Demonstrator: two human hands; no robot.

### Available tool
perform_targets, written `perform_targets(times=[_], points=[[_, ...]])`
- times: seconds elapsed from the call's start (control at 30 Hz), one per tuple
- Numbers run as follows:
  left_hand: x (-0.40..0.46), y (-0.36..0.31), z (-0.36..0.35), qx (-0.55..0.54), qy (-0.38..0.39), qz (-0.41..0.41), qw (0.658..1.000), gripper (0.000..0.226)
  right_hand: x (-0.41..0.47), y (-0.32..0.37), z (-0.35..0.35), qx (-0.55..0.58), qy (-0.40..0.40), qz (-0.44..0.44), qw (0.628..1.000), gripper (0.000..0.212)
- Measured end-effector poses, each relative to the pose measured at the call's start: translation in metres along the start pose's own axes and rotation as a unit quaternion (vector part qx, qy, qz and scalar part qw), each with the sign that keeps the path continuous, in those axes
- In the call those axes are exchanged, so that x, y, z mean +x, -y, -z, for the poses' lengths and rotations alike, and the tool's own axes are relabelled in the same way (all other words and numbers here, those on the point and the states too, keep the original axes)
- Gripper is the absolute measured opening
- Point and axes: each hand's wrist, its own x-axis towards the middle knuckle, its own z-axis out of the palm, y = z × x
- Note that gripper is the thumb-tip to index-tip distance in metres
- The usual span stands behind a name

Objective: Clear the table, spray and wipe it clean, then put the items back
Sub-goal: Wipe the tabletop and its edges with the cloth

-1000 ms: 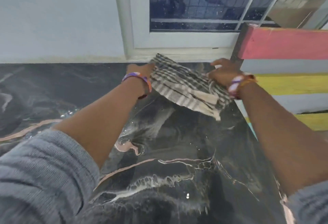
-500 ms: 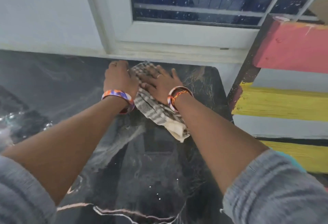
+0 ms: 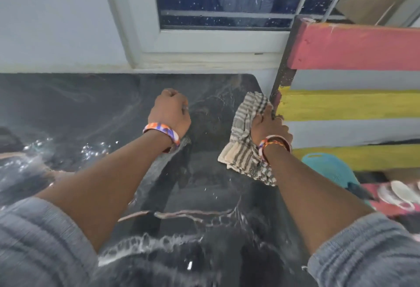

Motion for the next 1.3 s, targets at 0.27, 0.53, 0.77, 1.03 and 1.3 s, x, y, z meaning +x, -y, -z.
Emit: perform_targets(times=[0.27,0.53,0.77,1.03,1.3], points=[[-0.091,0.048,0.041,0.02,0.083,-0.146,0.986,0.027,-0.128,-0.019,-0.025,-0.109,-0.023,0.123,0.986,0.056],[-0.162,0.108,0.089,0.025,0.055,-0.185,0.981,0.031,-0.243,0.027,-0.058,-0.11,0.019,0.34,0.934,0.053],[-0.198,0.084,0.086,0.032,0.07,-0.171,0.982,0.026,-0.271,-0.034,-0.044,-0.098,-0.001,0.212,0.972,0.052],[-0.243,0.072,0.082,0.024,0.058,-0.187,0.98,0.026,-0.284,-0.13,-0.024,-0.043,-0.016,-0.089,0.995,0.055],[-0.285,0.111,0.104,0.019,0.052,-0.115,0.992,0.027,-0.339,-0.136,-0.037,-0.061,-0.047,-0.044,0.996,0.059]])
